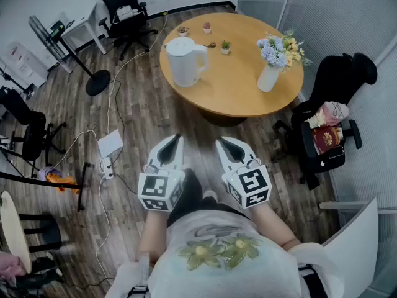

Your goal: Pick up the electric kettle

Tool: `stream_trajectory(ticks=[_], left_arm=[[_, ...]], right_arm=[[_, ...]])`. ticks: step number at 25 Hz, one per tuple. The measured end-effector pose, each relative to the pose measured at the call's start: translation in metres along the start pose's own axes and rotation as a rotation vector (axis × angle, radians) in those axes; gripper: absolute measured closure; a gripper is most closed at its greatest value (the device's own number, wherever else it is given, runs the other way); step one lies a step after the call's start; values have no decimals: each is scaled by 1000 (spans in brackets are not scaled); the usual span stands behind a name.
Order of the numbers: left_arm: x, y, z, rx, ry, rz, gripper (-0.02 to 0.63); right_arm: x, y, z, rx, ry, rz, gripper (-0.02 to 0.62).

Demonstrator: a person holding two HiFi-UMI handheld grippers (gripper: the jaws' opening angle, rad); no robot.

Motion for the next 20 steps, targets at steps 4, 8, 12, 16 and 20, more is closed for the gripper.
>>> stream_trajectory(ticks=[4, 8, 12, 16, 20], left_arm=[[1, -7, -5, 10, -1, -8, 600], [9, -9, -11, 5, -28, -11, 600], [19, -11, -23, -2, -31, -16, 599], [30, -6, -42, -25, -33, -15, 600], [44, 3, -63, -44, -34, 3, 598]], right_arm=[[7, 1, 0, -9, -13, 5, 575], [18, 3, -2, -19, -17, 5, 575], [31, 3, -1, -23, -15, -13, 575], [51, 8, 1, -24, -7, -15, 575], [74, 18, 5, -17, 2, -4, 574]])
Point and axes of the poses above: the fingertips, and each gripper's own axes: x forward along the fingers, z to its right, y out of its top, the point moved 3 cm from there along -x, backward along the fingers, and after that the axes turned 10 degrees about -y, right-handed, at the moved point
